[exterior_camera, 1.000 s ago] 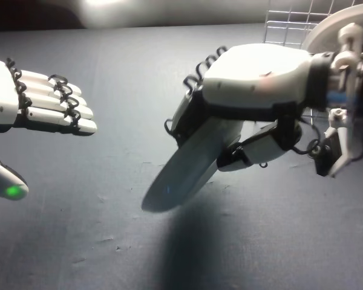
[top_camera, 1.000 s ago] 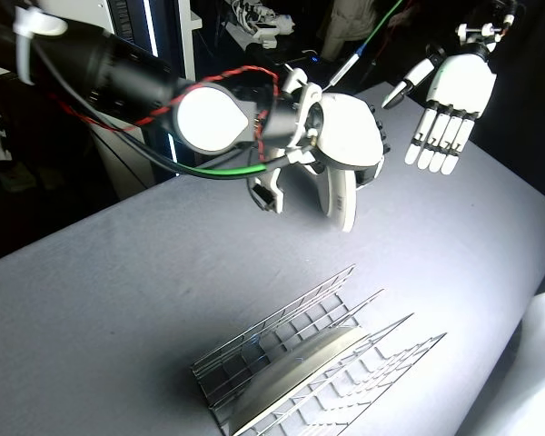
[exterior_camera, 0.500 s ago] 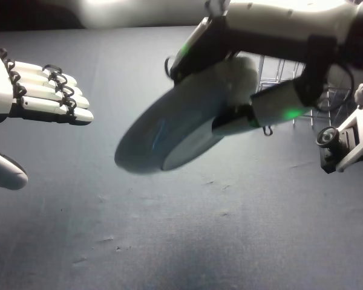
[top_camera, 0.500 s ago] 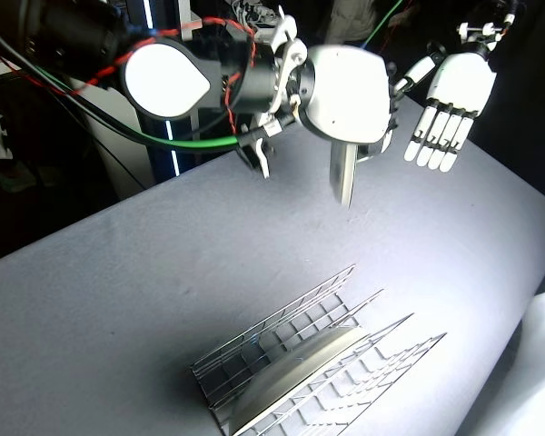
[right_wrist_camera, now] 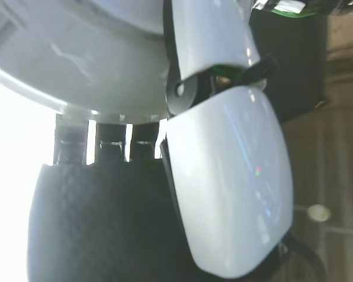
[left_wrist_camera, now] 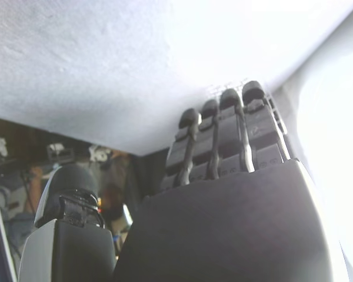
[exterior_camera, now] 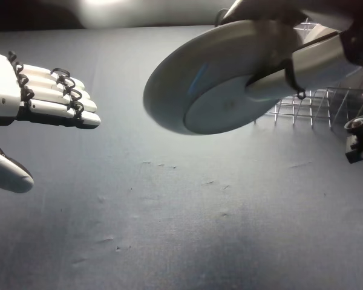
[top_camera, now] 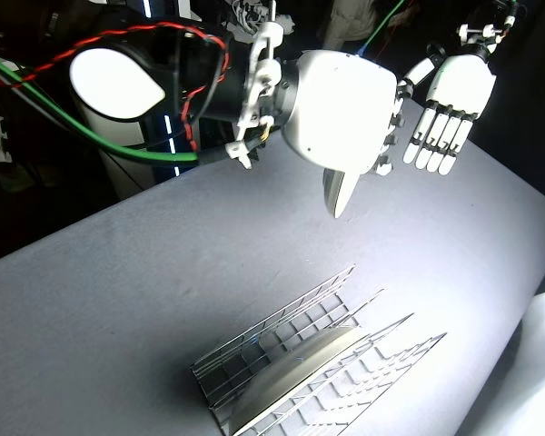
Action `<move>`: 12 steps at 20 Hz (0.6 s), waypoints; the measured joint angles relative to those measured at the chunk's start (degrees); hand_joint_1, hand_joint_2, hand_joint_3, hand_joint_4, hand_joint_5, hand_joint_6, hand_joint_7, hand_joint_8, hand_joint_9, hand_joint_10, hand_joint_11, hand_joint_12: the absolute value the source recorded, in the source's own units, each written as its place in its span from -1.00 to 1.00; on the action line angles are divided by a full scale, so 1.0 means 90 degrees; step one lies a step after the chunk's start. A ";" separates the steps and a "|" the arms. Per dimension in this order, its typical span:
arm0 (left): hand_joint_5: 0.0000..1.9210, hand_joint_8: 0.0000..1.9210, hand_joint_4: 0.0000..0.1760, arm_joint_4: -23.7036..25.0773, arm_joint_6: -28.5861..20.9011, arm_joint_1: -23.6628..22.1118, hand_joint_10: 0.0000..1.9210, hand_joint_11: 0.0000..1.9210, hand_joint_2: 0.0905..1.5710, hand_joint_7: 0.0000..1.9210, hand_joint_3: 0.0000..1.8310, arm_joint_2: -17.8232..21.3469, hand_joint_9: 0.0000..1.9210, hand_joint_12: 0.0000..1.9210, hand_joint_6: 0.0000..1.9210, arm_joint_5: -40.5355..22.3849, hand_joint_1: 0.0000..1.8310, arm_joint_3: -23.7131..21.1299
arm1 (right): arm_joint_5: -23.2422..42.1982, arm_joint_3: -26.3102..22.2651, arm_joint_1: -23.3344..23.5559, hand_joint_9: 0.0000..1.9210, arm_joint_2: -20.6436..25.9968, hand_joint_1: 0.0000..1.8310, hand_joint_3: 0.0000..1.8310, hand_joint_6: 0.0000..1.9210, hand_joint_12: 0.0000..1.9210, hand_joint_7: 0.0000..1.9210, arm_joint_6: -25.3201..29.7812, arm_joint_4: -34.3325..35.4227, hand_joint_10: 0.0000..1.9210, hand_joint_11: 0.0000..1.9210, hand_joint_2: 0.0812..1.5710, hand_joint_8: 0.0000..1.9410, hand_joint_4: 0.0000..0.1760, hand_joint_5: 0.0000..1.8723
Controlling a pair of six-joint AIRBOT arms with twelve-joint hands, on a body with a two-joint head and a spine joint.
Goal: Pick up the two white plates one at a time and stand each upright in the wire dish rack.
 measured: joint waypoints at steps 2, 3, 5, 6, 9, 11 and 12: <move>-0.97 -1.00 -1.00 0.0002 0.0000 0.0000 -1.00 -0.98 0.41 -1.00 -1.00 -0.0015 -1.00 -0.99 -0.99 -0.0012 -1.00 0.0000 | -0.0063 0.0015 0.0000 0.22 0.0073 0.64 -1.00 -0.29 0.54 0.18 0.0000 0.0294 -0.20 -0.14 0.30 -0.36 -1.00 0.12; -0.98 -1.00 -1.00 0.0007 0.0000 0.0002 -1.00 -0.98 0.41 -1.00 -1.00 -0.0034 -1.00 -0.99 -1.00 -0.0024 -1.00 0.0012 | -0.0066 0.0051 0.0000 0.23 0.0085 0.64 -1.00 -0.30 0.54 0.19 0.0000 0.0408 -0.24 -0.13 0.29 -0.37 -1.00 0.12; -0.99 -1.00 -1.00 -0.0007 0.0002 0.0017 -1.00 -0.99 0.41 -1.00 -1.00 -0.0049 -1.00 -0.99 -1.00 -0.0051 -1.00 0.0029 | -0.0066 0.0172 0.0000 0.23 0.0100 0.64 -1.00 -0.30 0.52 0.18 0.0002 0.0471 -0.22 -0.13 0.29 -0.36 -1.00 0.13; -0.98 -1.00 -1.00 -0.0007 0.0000 0.0024 -1.00 -0.99 0.42 -1.00 -1.00 -0.0063 -1.00 -0.99 -1.00 -0.0087 -1.00 0.0085 | -0.0070 0.0294 0.0000 0.23 0.0107 0.64 -1.00 -0.31 0.52 0.17 0.0002 0.0486 -0.22 -0.13 0.29 -0.35 -1.00 0.14; -0.98 -1.00 -1.00 0.0036 0.0005 0.0087 -1.00 -0.98 0.42 -1.00 -1.00 -0.0068 -1.00 -0.99 -1.00 -0.0083 -1.00 0.0168 | -0.0155 0.0566 0.0056 0.17 0.0168 0.64 -1.00 -0.26 0.55 0.12 -0.0002 0.0510 -0.14 -0.12 0.31 -0.28 -1.00 0.12; -0.98 -1.00 -1.00 -0.0002 0.0005 0.0087 -1.00 -0.99 0.42 -1.00 -1.00 -0.0073 -1.00 -0.99 -1.00 -0.0083 -1.00 0.0170 | -0.0158 0.0746 0.0095 0.19 0.0189 0.64 -1.00 -0.32 0.51 0.17 -0.0005 0.0512 -0.20 -0.09 0.29 -0.34 -1.00 0.13; -0.97 -1.00 -1.00 -0.0053 0.0002 0.0087 -1.00 -0.98 0.42 -0.99 -1.00 -0.0078 -1.00 -0.98 -0.99 -0.0085 -1.00 0.0170 | -0.0180 0.0821 0.0124 0.21 0.0189 0.64 -1.00 -0.31 0.52 0.17 -0.0005 0.0512 -0.22 -0.11 0.29 -0.34 -1.00 0.12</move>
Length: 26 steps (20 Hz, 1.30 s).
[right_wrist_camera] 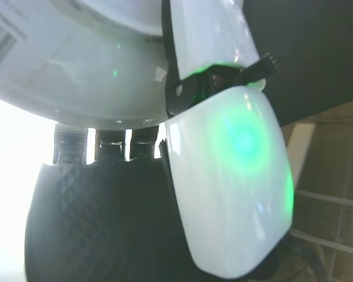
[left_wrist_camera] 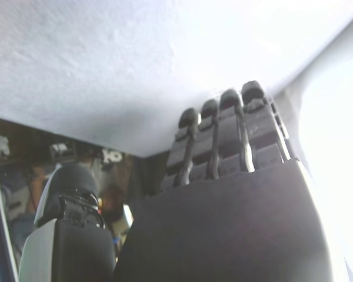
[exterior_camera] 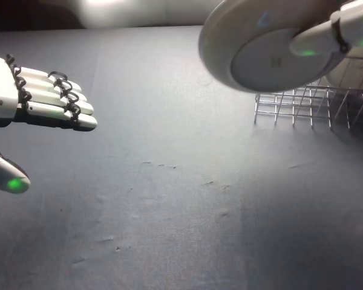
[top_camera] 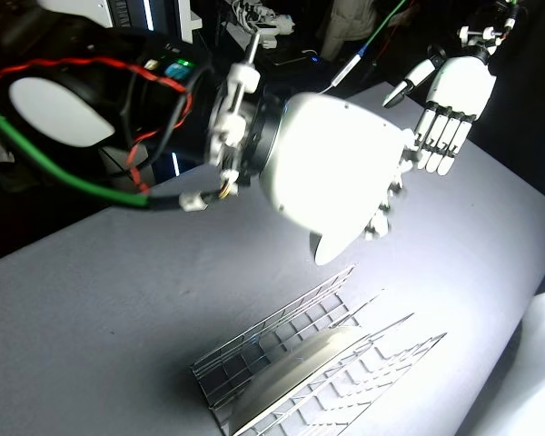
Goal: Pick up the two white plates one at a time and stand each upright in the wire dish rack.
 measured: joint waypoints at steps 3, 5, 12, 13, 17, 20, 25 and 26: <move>-0.98 -1.00 -1.00 0.0010 0.0000 -0.0036 -1.00 -1.00 0.41 -1.00 -1.00 -0.0002 -1.00 -0.99 -1.00 0.0002 -1.00 -0.0002 | -0.0032 0.0192 0.0090 0.22 0.0000 0.64 -1.00 -0.32 0.51 0.19 -0.0002 0.0007 -0.25 -0.09 0.29 -0.35 -1.00 0.13; -0.97 -1.00 -1.00 0.0000 0.0000 -0.0068 -1.00 -0.99 0.41 -1.00 -1.00 0.0000 -1.00 -0.99 -1.00 0.0007 -1.00 -0.0007 | -0.0032 0.0321 0.0092 0.23 0.0017 0.64 -1.00 -0.30 0.50 0.19 -0.0002 0.0027 -0.27 -0.09 0.29 -0.35 -1.00 0.12; -0.98 -1.00 -1.00 -0.0007 0.0000 -0.0080 -1.00 -1.00 0.41 -1.00 -1.00 -0.0002 -1.00 -1.00 -1.00 0.0027 -1.00 -0.0032 | -0.0078 0.0525 -0.0029 0.21 0.0187 0.64 -1.00 -0.27 0.52 0.16 -0.0022 -0.0160 -0.23 -0.12 0.30 -0.30 -1.00 0.11; -0.98 -1.00 -1.00 -0.0005 0.0000 -0.0080 -1.00 -0.99 0.41 -1.00 -1.00 -0.0002 -1.00 -1.00 -0.99 0.0032 -1.00 -0.0032 | -0.0085 0.0554 -0.0078 0.20 0.0182 0.64 -1.00 -0.26 0.52 0.16 -0.0024 -0.0211 -0.22 -0.12 0.30 -0.30 -1.00 0.11; -0.99 -1.00 -1.00 0.0005 0.0000 -0.0087 -1.00 -0.99 0.42 -1.00 -1.00 -0.0041 -1.00 -1.00 -1.00 0.0022 -1.00 -0.0002 | -0.0080 0.0733 -0.0430 0.19 0.0172 0.64 -1.00 -0.27 0.53 0.12 -0.0024 -0.0709 -0.20 -0.10 0.31 -0.23 -1.00 0.09; -0.99 -1.00 -1.00 -0.0005 -0.0002 -0.0087 -1.00 -1.00 0.41 -1.00 -1.00 -0.0095 -1.00 -1.00 -1.00 0.0024 -1.00 -0.0007 | -0.0075 0.0816 -0.0542 0.19 0.0138 0.64 -1.00 -0.24 0.52 0.10 -0.0019 -0.1010 -0.21 -0.09 0.31 -0.19 -1.00 0.08; -0.97 -1.00 -1.00 -0.0005 0.0000 -0.0087 -1.00 -0.99 0.42 -0.99 -1.00 -0.0095 -1.00 -0.99 -0.99 0.0024 -1.00 -0.0007 | -0.0046 0.1039 -0.0607 0.18 -0.0095 0.64 -1.00 -0.22 0.54 0.10 0.0100 -0.1911 -0.18 -0.14 0.31 -0.19 -1.00 0.09; -0.97 -1.00 -1.00 -0.0005 0.0000 -0.0087 -1.00 -0.99 0.42 -0.99 -1.00 -0.0095 -1.00 -0.99 -0.99 0.0022 -1.00 -0.0007 | -0.0039 0.1052 -0.0619 0.18 -0.0114 0.64 -1.00 -0.22 0.54 0.10 0.0102 -0.1999 -0.18 -0.14 0.31 -0.19 -1.00 0.09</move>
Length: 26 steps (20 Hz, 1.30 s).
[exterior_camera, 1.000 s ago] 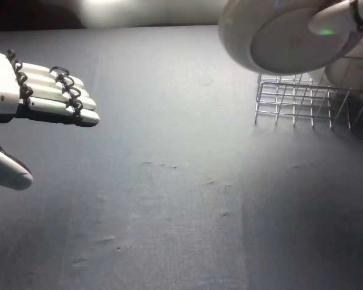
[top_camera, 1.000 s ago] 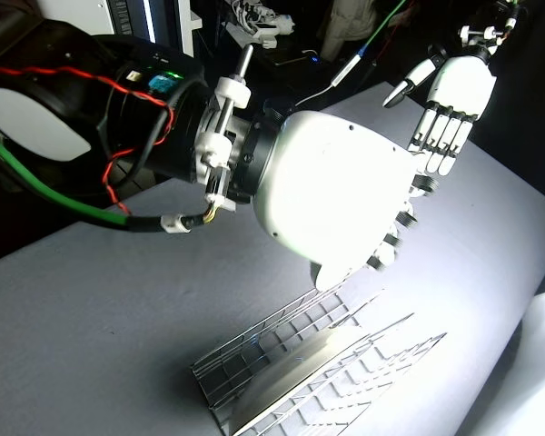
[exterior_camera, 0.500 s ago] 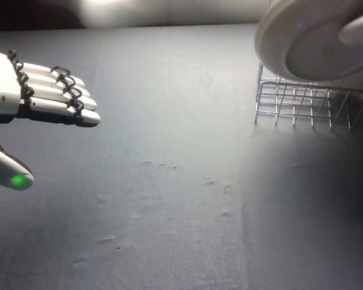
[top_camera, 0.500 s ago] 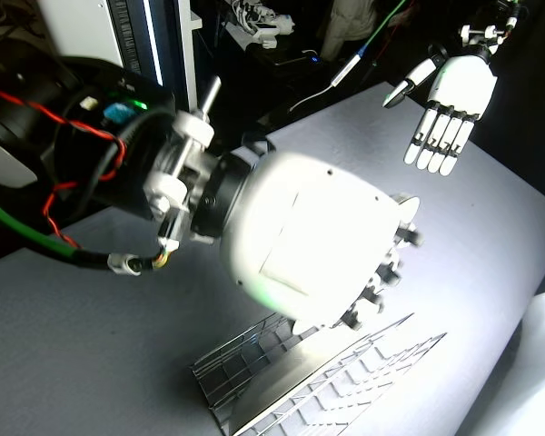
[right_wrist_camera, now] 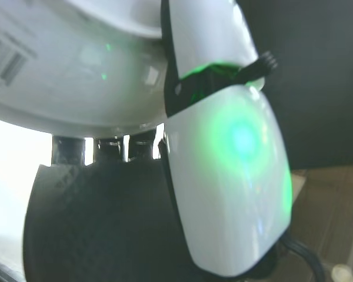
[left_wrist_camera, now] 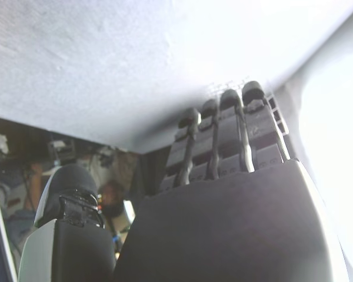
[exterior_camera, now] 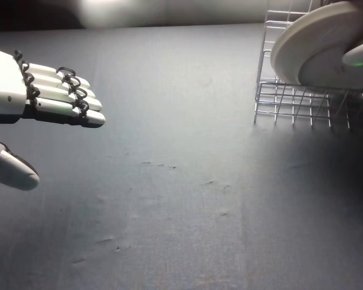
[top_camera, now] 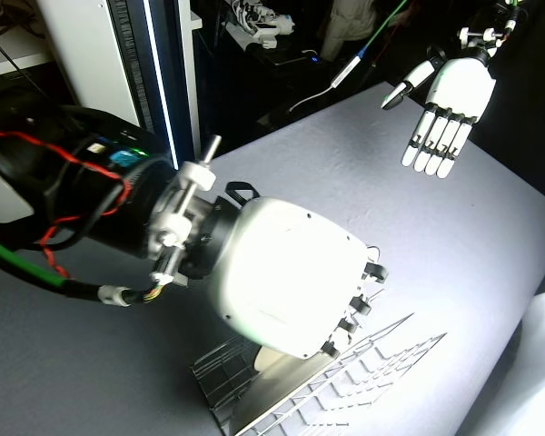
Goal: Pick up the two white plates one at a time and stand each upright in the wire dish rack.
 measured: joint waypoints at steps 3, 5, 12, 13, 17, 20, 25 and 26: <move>-0.98 -1.00 -1.00 0.0000 0.0000 0.0000 -1.00 -0.99 0.42 -1.00 -1.00 0.0000 -1.00 -0.99 -1.00 0.0002 -1.00 0.0002 | 0.0012 0.0061 -0.0002 0.23 -0.0051 0.64 -1.00 -0.27 0.51 0.13 0.0015 -0.0214 -0.25 -0.13 0.30 -0.26 -1.00 0.12; -0.97 -1.00 -1.00 0.0002 -0.0002 0.0000 -1.00 -0.98 0.41 -1.00 -1.00 -0.0002 -1.00 -0.99 -0.99 0.0000 -1.00 0.0002 | 0.0015 0.0119 -0.0019 0.22 -0.0151 0.64 -1.00 -0.27 0.49 0.13 -0.0063 -0.0440 -0.28 -0.11 0.29 -0.27 -1.00 0.13; -0.99 -1.00 -1.00 0.0005 0.0000 0.0000 -1.00 -1.00 0.42 -1.00 -1.00 -0.0007 -1.00 -1.00 -1.00 -0.0015 -1.00 0.0000 | 0.0012 0.0277 -0.0066 0.17 -0.0544 0.64 -1.00 -0.19 0.52 0.08 -0.0078 -0.0869 -0.19 -0.13 0.31 -0.19 -1.00 0.10; -0.98 -1.00 -1.00 -0.0002 0.0000 0.0000 -1.00 -1.00 0.43 -1.00 -1.00 -0.0007 -1.00 -1.00 -0.99 -0.0017 -1.00 0.0000 | 0.0015 0.0291 -0.0090 0.19 -0.0585 0.64 -1.00 -0.21 0.51 0.10 -0.0097 -0.0984 -0.23 -0.12 0.31 -0.21 -1.00 0.11; -0.97 -1.00 -1.00 0.0005 0.0000 0.0000 -1.00 -0.98 0.42 -0.99 -1.00 -0.0010 -0.99 -0.99 -0.99 -0.0032 -1.00 -0.0027 | 0.0168 0.0418 -0.0299 0.20 -0.0675 0.64 -1.00 -0.22 0.50 0.13 -0.0078 -0.1321 -0.26 -0.12 0.30 -0.26 -1.00 0.12; -0.98 -1.00 -1.00 0.0002 0.0000 0.0000 -1.00 -1.00 0.41 -1.00 -1.00 -0.0012 -1.00 -1.00 -1.00 -0.0039 -1.00 -0.0027 | 0.0158 0.0432 -0.0299 0.02 -0.0682 0.51 -1.00 0.19 -0.02 0.02 -0.0087 -0.1469 0.17 -0.20 0.39 -0.09 -1.00 -0.10; -0.99 -1.00 -1.00 0.0005 0.0000 0.0000 -1.00 -1.00 0.42 -1.00 -1.00 -0.0012 -1.00 -1.00 -1.00 -0.0036 -1.00 -0.0027 | 0.0265 0.0437 -0.0299 -0.12 -0.0680 0.38 -1.00 -0.98 -0.19 -0.15 -0.0146 -0.1826 -0.98 -0.47 0.37 -1.00 -1.00 -0.21; -0.99 -1.00 -1.00 0.0005 0.0000 0.0000 -1.00 -1.00 0.42 -1.00 -1.00 -0.0012 -1.00 -1.00 -1.00 -0.0036 -1.00 -0.0027 | 0.0299 0.0437 -0.0299 -0.12 -0.0680 0.38 -1.00 -0.98 -0.19 -0.15 -0.0148 -0.1843 -0.98 -0.47 0.37 -1.00 -1.00 -0.21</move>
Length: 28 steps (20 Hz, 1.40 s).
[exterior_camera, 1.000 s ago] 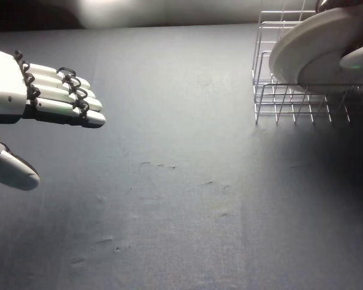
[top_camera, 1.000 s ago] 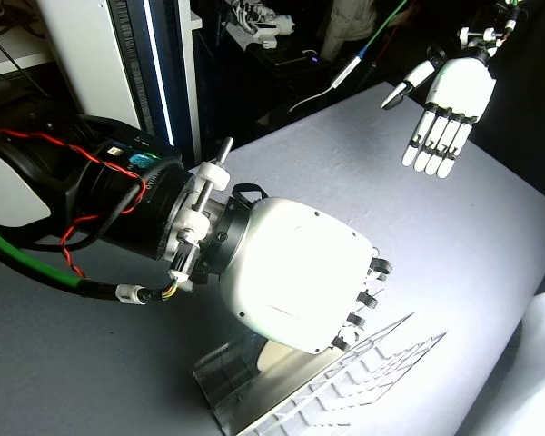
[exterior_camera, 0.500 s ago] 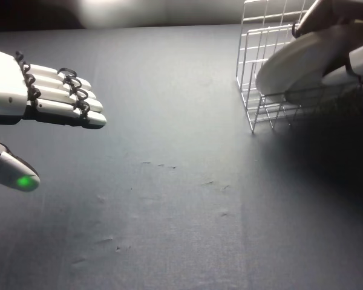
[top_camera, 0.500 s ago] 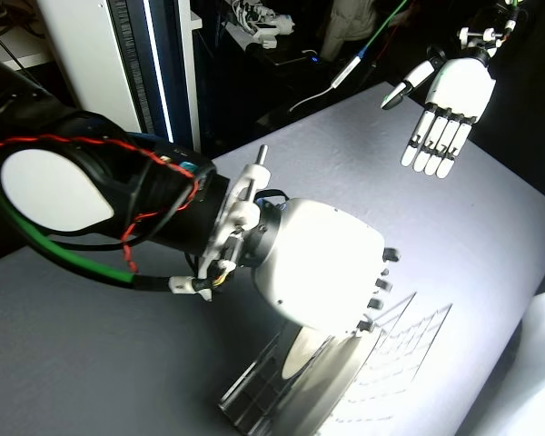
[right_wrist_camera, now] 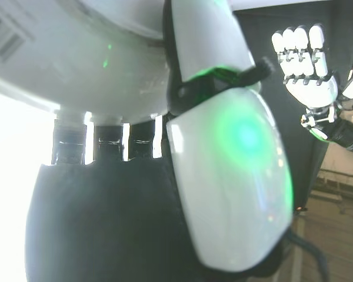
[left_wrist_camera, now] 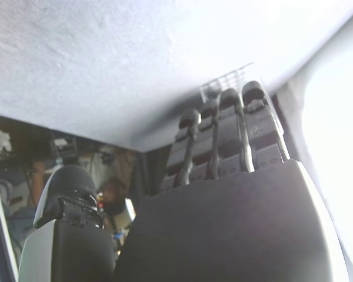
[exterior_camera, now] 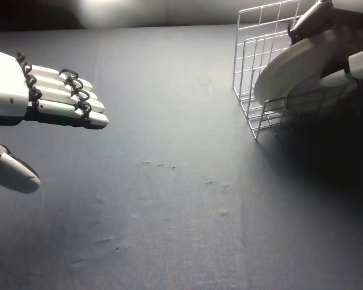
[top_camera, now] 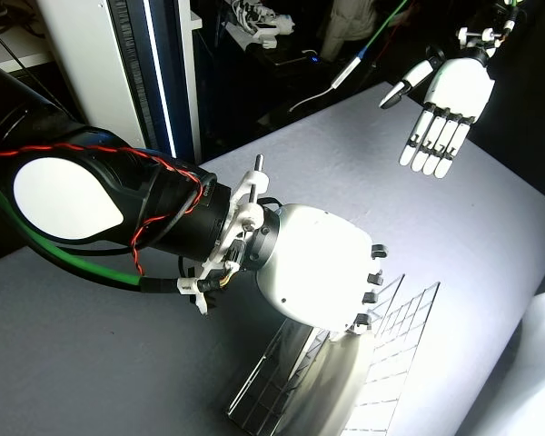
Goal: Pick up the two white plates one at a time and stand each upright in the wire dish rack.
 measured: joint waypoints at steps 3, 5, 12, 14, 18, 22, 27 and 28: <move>-1.00 -1.00 -1.00 0.0010 0.0000 0.0000 -1.00 -1.00 0.41 -1.00 -1.00 0.0000 -1.00 -1.00 -1.00 0.0000 -1.00 0.0000 | 0.0015 0.0000 0.0000 -0.26 -0.0002 0.35 -1.00 -1.00 -0.13 -0.30 0.0000 -0.0078 -1.00 -0.64 0.33 -1.00 -1.00 -0.33; -1.00 -1.00 -1.00 0.0007 0.0000 0.0000 -1.00 -1.00 0.40 -1.00 -1.00 0.0000 -1.00 -1.00 -1.00 -0.0002 -1.00 0.0000 | 0.0041 0.0000 0.0056 -0.39 -0.0002 0.29 -1.00 -1.00 -0.03 -0.42 -0.0002 -0.0097 -1.00 -0.81 0.32 -1.00 -1.00 -0.44; -1.00 -1.00 -1.00 0.0010 -0.0027 0.0002 -1.00 -1.00 0.41 -1.00 -1.00 0.0000 -1.00 -1.00 -1.00 -0.0005 -1.00 -0.0053 | 0.0051 -0.0277 0.0444 -0.98 0.0039 0.04 -1.00 -1.00 -0.73 -0.99 -0.0022 -0.0311 -1.00 -1.00 0.19 -1.00 -1.00 -0.94; -0.99 -1.00 -1.00 -0.0007 -0.0041 0.0015 -1.00 -0.99 0.41 -1.00 -1.00 0.0000 -1.00 -1.00 -1.00 -0.0015 -1.00 -0.0107 | 0.0066 -0.0505 0.0593 -0.98 0.0095 0.03 -1.00 -1.00 -0.74 -0.99 -0.0019 -0.0413 -1.00 -1.00 0.18 -1.00 -1.00 -0.94; -1.00 -1.00 -1.00 -0.0112 -0.0012 0.0015 -1.00 -1.00 0.41 -1.00 -1.00 0.0000 -1.00 -1.00 -1.00 -0.0206 -1.00 -0.0131 | 0.0211 -0.1103 0.0726 -1.00 0.0214 0.01 -1.00 -1.00 -0.90 -1.00 -0.0012 -0.1326 -1.00 -1.00 0.16 -1.00 -1.00 -1.00; -1.00 -1.00 -1.00 -0.0345 0.0551 0.0090 -1.00 -1.00 0.42 -1.00 -1.00 0.0027 -1.00 -1.00 -1.00 -0.0493 -1.00 -0.0153 | 0.0743 -0.1413 0.0712 -1.00 0.0308 0.08 -1.00 -1.00 -1.00 -1.00 -0.0007 -0.2370 -1.00 -1.00 0.09 -1.00 -1.00 -1.00; -0.99 -1.00 -1.00 -0.0476 0.1562 0.0090 -1.00 -1.00 0.40 -1.00 -1.00 0.0211 -1.00 -1.00 -1.00 -0.1110 -1.00 -0.0284 | 0.1953 -0.1426 0.0471 -1.00 0.0369 -0.03 -1.00 -1.00 -1.00 -1.00 -0.0155 -0.3531 -1.00 -1.00 0.13 -1.00 -1.00 -1.00; -0.99 -1.00 -1.00 -0.0486 0.1605 0.0090 -1.00 -1.00 0.40 -1.00 -1.00 0.0214 -1.00 -1.00 -1.00 -0.1188 -1.00 -0.0291 | 0.2169 -0.1426 0.0459 -1.00 0.0401 -0.03 -1.00 -1.00 -1.00 -1.00 -0.0177 -0.3602 -1.00 -1.00 0.13 -1.00 -1.00 -1.00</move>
